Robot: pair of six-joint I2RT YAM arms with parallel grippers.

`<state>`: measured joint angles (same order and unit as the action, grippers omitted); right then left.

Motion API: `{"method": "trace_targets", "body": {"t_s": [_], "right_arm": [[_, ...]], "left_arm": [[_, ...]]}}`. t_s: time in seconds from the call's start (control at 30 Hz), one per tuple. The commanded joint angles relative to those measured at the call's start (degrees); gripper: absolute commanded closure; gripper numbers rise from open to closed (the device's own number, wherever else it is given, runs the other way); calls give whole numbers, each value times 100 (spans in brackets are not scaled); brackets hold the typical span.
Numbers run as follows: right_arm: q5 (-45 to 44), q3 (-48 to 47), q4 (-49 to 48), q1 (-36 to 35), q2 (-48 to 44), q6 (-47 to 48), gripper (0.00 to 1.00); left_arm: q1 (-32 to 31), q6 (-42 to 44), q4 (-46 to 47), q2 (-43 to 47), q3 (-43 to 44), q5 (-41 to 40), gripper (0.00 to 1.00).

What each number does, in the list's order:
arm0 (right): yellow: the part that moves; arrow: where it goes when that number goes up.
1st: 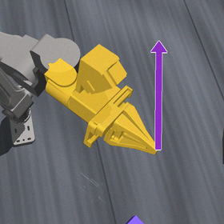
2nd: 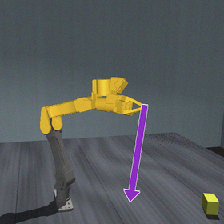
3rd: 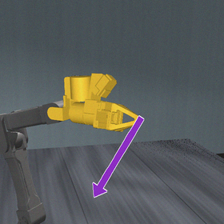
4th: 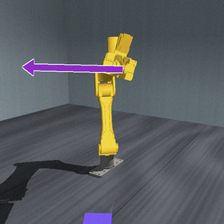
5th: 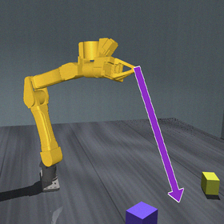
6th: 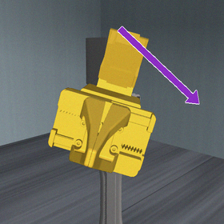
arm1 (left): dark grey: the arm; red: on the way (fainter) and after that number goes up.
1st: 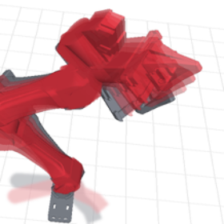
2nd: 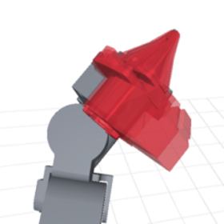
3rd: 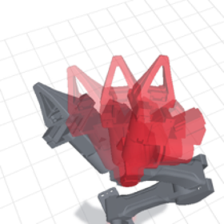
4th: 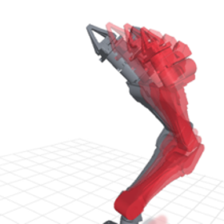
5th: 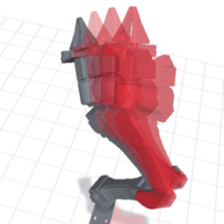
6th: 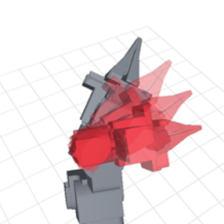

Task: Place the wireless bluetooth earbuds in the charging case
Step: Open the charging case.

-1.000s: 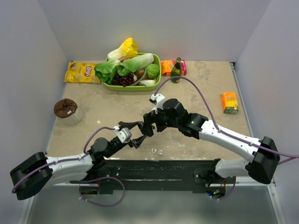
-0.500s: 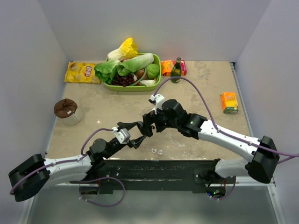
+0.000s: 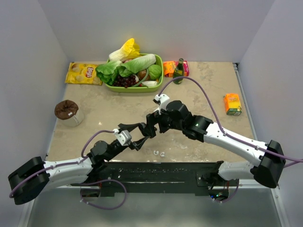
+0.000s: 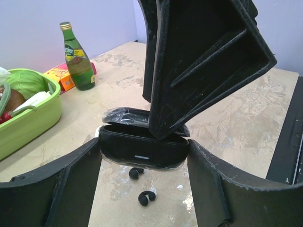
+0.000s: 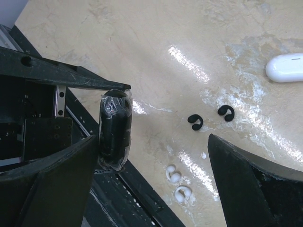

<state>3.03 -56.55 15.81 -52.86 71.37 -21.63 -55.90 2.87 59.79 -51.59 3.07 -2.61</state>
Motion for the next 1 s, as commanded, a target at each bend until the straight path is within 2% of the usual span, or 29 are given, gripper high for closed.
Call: {"method": "trace_targets", "body": {"t_s": [0.0, 0.4, 0.57, 0.7, 0.73, 0.83, 0.97], "right_arm": [[-276, -31, -78, 21, -176, -26, 2], [-610, -5, -61, 30, -414, -105, 2], [-321, 92, -428, 22, -563, -105, 4], [92, 92, -562, 21, -467, -175, 17], [101, 101, -579, 21, -440, -175, 23], [119, 75, -615, 21, -361, -193, 33], [102, 31, -536, 30, -247, -167, 38]], "left_arm": [[-61, 161, 332, 158, -70, -11, 100], [-88, 161, 279, 229, -131, -90, 100], [-97, 152, 296, 246, -131, -108, 100], [-105, 152, 314, 237, -105, -117, 100], [-105, 152, 314, 229, -96, -108, 100], [-105, 143, 297, 220, -70, -99, 100], [-114, 161, 288, 229, -43, -99, 100]]}}
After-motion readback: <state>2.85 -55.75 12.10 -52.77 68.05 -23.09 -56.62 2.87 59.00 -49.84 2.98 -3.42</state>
